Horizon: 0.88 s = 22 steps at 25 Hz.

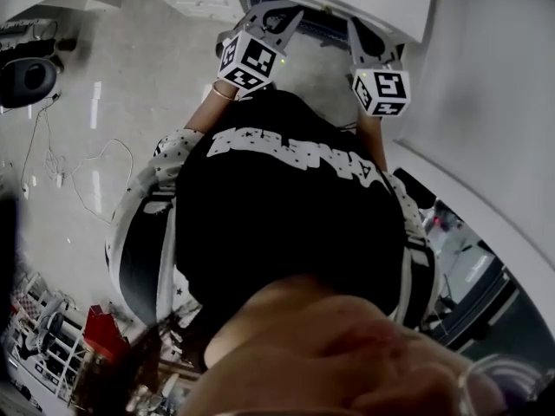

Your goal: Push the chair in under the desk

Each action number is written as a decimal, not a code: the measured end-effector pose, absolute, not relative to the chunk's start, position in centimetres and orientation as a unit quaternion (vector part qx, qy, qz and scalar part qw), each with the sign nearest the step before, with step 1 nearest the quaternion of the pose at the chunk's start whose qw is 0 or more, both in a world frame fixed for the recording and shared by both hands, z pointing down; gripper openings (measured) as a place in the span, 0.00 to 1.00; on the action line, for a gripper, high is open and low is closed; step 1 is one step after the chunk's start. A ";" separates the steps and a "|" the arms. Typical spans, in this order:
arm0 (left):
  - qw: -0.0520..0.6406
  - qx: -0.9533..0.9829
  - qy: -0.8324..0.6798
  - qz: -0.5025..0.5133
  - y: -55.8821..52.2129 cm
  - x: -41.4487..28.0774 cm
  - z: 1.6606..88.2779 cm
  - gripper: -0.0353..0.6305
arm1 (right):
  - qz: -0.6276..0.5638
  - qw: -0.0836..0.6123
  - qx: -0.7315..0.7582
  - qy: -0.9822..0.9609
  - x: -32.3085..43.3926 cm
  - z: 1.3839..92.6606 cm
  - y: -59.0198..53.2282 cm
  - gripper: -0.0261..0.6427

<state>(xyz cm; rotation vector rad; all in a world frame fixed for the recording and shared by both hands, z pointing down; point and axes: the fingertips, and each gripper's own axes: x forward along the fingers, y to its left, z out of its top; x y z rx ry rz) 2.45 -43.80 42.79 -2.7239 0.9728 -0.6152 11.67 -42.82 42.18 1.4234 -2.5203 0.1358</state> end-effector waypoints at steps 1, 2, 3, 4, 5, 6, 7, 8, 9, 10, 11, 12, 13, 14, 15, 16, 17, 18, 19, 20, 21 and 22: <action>0.091 -0.921 0.327 -0.191 -43.8 2.6 42.1 0.10 | 0.044 0.117 0.486 -0.865 11.6 41.7 -42.9 0.09; 0.089 -0.924 0.329 -0.176 -43.8 2.6 41.3 0.11 | 0.041 0.112 0.484 -0.867 11.5 41.2 -42.9 0.09; 0.086 -0.925 0.332 -0.163 -43.9 2.6 40.6 0.11 | 0.039 0.106 0.483 -0.869 11.4 40.7 -42.9 0.09; 0.084 -0.926 0.336 -0.152 -43.9 2.5 39.9 0.11 | 0.038 0.099 0.481 -0.870 11.3 40.2 -42.9 0.08; 0.082 -0.926 0.339 -0.143 -43.9 2.4 39.2 0.11 | 0.037 0.092 0.480 -0.871 11.2 39.7 -42.8 0.08; 0.080 -0.927 0.341 -0.136 -43.9 2.4 38.5 0.10 | 0.036 0.086 0.479 -0.873 11.1 39.3 -42.8 0.08; 0.079 -0.927 0.343 -0.131 -44.0 2.3 38.0 0.11 | 0.034 0.082 0.478 -0.874 11.1 38.9 -42.8 0.08; 0.080 -0.926 0.346 -0.127 -44.1 2.2 37.5 0.11 | 0.032 0.078 0.477 -0.875 11.1 38.6 -42.8 0.08; 0.081 -0.926 0.348 -0.124 -44.2 2.2 37.2 0.11 | 0.031 0.075 0.475 -0.876 11.0 38.3 -42.9 0.08; 0.083 -0.925 0.349 -0.122 -44.2 2.1 37.1 0.11 | 0.031 0.071 0.473 -0.878 10.9 38.0 -42.9 0.08; 0.084 -0.926 0.348 -0.120 -44.2 2.1 37.0 0.11 | 0.033 0.067 0.471 -0.879 10.8 37.9 -43.0 0.08; 0.084 -0.927 0.346 -0.119 -44.2 2.2 37.1 0.11 | 0.036 0.063 0.470 -0.880 10.8 37.8 -43.0 0.08; 0.082 -0.928 0.344 -0.119 -44.1 2.2 37.1 0.11 | 0.038 0.060 0.468 -0.881 10.7 37.7 -43.0 0.08; 0.081 -0.928 0.344 -0.118 -44.1 2.2 37.2 0.11 | 0.039 0.058 0.467 -0.881 10.7 37.7 -43.0 0.08; 0.082 -0.928 0.343 -0.119 -44.0 2.1 37.3 0.11 | 0.040 0.056 0.466 -0.882 10.6 37.7 -43.0 0.08; 0.083 -0.928 0.344 -0.120 -44.0 2.1 37.3 0.11 | 0.039 0.055 0.465 -0.882 10.6 37.6 -43.0 0.08; 0.085 -0.927 0.344 -0.121 -44.0 2.1 37.3 0.11 | 0.039 0.055 0.465 -0.883 10.6 37.6 -43.0 0.08; 0.086 -0.927 0.345 -0.121 -44.0 2.1 37.3 0.11 | 0.039 0.055 0.464 -0.883 10.5 37.5 -43.0 0.08; 0.087 -0.927 0.345 -0.120 -44.0 2.1 37.2 0.11 | 0.038 0.055 0.463 -0.884 10.5 37.5 -43.1 0.08; 0.087 -0.926 0.346 -0.120 -44.0 2.1 37.2 0.11 | 0.038 0.056 0.461 -0.885 10.4 37.4 -43.1 0.08; 0.087 -0.926 0.346 -0.120 -44.0 2.0 37.1 0.11 | 0.038 0.056 0.460 -0.885 10.4 37.4 -43.1 0.08; 0.087 -0.926 0.347 -0.120 -44.0 2.0 37.1 0.11 | 0.038 0.056 0.459 -0.886 10.4 37.4 -43.1 0.08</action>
